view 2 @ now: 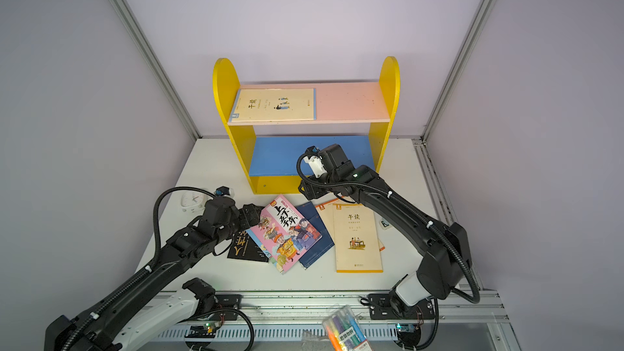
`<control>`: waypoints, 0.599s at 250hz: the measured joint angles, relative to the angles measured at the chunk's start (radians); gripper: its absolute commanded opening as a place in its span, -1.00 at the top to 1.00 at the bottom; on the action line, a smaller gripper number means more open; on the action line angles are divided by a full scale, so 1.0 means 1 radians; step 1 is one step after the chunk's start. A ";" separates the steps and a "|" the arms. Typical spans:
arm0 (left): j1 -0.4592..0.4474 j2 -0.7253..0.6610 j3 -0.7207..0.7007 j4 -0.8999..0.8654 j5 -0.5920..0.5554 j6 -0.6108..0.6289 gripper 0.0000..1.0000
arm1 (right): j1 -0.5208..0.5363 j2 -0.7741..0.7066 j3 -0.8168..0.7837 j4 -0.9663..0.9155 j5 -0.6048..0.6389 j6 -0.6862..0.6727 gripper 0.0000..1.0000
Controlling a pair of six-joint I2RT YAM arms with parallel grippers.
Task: Stacking books/files
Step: Pick up the book from the book.
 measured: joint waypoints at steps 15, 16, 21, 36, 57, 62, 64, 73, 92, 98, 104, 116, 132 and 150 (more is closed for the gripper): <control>-0.016 0.000 -0.020 -0.004 0.005 -0.021 -0.94 | 0.002 0.013 -0.031 0.007 0.000 0.020 -0.48; -0.017 0.000 -0.021 -0.004 0.006 -0.023 -0.94 | 0.002 0.015 -0.033 0.007 0.000 0.023 -0.48; -0.022 -0.001 -0.028 -0.005 0.007 -0.029 -0.94 | 0.003 0.020 -0.040 0.008 0.000 0.030 -0.47; -0.036 -0.003 -0.048 -0.004 0.013 -0.053 -0.94 | 0.005 0.036 -0.059 0.028 -0.005 0.050 -0.46; -0.056 -0.008 -0.078 -0.002 0.014 -0.088 -0.94 | 0.011 0.060 -0.083 0.061 -0.018 0.075 -0.45; -0.061 -0.009 -0.086 -0.002 0.014 -0.097 -0.94 | 0.013 0.066 -0.087 0.068 -0.019 0.079 -0.44; -0.062 -0.009 -0.088 -0.001 0.014 -0.099 -0.94 | 0.014 0.069 -0.089 0.071 -0.021 0.082 -0.44; -0.070 -0.010 -0.100 0.003 0.017 -0.112 -0.94 | 0.019 0.080 -0.094 0.082 -0.024 0.093 -0.44; -0.083 -0.010 -0.118 0.016 0.024 -0.133 -0.94 | 0.029 0.108 -0.099 0.101 -0.030 0.101 -0.42; -0.085 -0.009 -0.122 0.021 0.024 -0.140 -0.94 | 0.030 0.116 -0.100 0.106 -0.032 0.105 -0.42; -0.088 -0.008 -0.126 0.026 0.024 -0.145 -0.94 | 0.033 0.126 -0.100 0.114 -0.034 0.111 -0.41; -0.089 -0.004 -0.132 0.035 0.026 -0.149 -0.94 | 0.035 0.142 -0.100 0.124 -0.037 0.118 -0.40; -0.091 0.006 -0.140 0.048 0.030 -0.157 -0.94 | 0.036 0.161 -0.100 0.132 -0.044 0.128 -0.39; -0.093 0.018 -0.149 0.066 0.033 -0.168 -0.94 | 0.038 0.181 -0.101 0.142 -0.048 0.142 -0.39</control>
